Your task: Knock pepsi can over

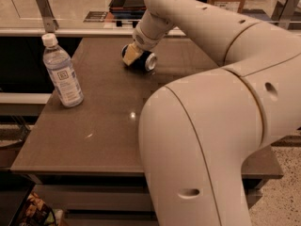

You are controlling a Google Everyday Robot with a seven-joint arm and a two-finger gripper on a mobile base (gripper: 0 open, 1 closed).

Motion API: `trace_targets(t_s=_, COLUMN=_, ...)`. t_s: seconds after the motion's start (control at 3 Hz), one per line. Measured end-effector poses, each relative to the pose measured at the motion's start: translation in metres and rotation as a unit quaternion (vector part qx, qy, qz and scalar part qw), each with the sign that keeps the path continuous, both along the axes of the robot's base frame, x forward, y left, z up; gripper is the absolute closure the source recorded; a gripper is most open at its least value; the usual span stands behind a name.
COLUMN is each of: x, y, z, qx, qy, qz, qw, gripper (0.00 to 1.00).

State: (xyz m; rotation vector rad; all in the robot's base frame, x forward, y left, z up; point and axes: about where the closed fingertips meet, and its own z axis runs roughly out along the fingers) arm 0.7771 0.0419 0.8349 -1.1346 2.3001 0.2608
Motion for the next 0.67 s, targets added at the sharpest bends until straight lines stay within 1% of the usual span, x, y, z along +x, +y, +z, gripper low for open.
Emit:
trace_targets(t_s=0.33, x=-0.0002, y=0.0014, z=-0.0023, qx=-0.001, qy=0.002, qz=0.001, qw=1.0000, gripper=0.00)
trace_targets(t_s=0.67, x=-0.0002, y=0.0015, z=-0.0024, qx=-0.001, qy=0.002, qz=0.001, qw=1.0000, gripper=0.00)
